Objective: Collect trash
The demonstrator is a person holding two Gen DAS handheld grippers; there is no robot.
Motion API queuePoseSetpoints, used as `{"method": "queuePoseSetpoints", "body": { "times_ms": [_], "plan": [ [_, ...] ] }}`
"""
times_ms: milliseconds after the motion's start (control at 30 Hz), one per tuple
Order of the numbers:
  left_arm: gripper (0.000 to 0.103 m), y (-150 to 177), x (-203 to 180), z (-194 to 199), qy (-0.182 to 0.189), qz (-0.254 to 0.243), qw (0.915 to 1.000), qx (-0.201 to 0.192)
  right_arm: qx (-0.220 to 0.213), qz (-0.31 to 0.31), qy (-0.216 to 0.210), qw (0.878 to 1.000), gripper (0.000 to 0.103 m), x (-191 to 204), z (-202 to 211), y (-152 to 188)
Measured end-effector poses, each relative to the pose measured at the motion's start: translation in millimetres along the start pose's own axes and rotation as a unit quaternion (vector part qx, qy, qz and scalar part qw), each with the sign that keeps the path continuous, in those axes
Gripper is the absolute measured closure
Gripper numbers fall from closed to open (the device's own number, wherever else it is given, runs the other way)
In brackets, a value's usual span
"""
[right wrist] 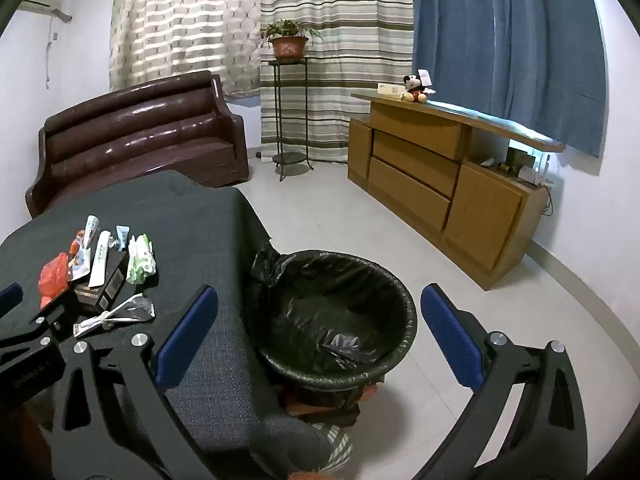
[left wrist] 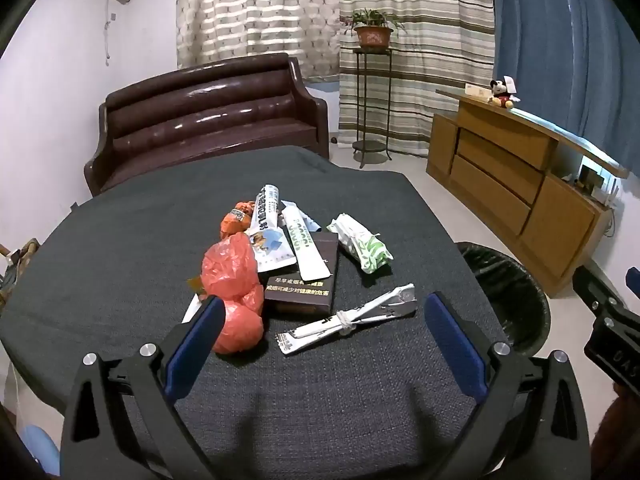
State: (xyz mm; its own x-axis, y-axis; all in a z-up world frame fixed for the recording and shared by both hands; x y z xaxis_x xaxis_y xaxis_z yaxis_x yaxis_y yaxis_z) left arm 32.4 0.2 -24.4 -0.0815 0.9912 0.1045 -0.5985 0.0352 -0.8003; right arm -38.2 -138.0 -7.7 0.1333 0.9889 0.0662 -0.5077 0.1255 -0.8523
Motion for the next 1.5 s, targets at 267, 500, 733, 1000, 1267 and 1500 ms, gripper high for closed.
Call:
{"method": "queuePoseSetpoints", "body": {
  "times_ms": [267,500,733,1000,1267,1500],
  "plan": [
    [0.006,-0.3,0.2,-1.1,0.003,0.000,1.0000,0.002,0.001,0.003,0.001,1.000,0.004,0.7,-0.2,0.4],
    [0.006,-0.2,-0.3,-0.4,0.002,-0.001,1.0000,0.000,0.002,0.004,0.001,1.000,0.004,0.8,-0.6,0.7],
    [0.006,-0.1,-0.3,-0.6,0.000,-0.001,1.0000,0.000,0.003,0.004,0.001,1.000,0.004,0.8,-0.5,0.5],
    [0.006,0.0,-0.5,-1.1,0.001,-0.002,1.0000,0.001,0.005,0.005,0.001,1.000,0.004,2.1,-3.0,3.6],
    [0.006,-0.1,-0.5,-1.4,0.000,-0.002,1.0000,0.001,0.005,0.005,0.001,1.000,0.004,2.5,-3.7,4.1],
    [0.006,-0.1,-0.9,-1.2,0.000,-0.003,1.0000,0.002,0.006,0.004,0.000,1.000,0.004,2.3,-3.9,3.9]
  ]
}}
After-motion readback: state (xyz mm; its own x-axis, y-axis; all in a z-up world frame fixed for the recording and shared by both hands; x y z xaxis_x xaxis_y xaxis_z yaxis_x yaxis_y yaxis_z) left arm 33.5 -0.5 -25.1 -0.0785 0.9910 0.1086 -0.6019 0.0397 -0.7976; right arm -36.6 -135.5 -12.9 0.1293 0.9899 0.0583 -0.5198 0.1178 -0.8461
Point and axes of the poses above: each gripper's, at about its wrist camera, not at the fingertips, and z roughly against the way its jaws point, x to its left, y to its underside, the point moved 4 cm from there along -z, roughly the way its jaws point, and after that the axes turned 7 degrees about -y, right-handed, at the moved point
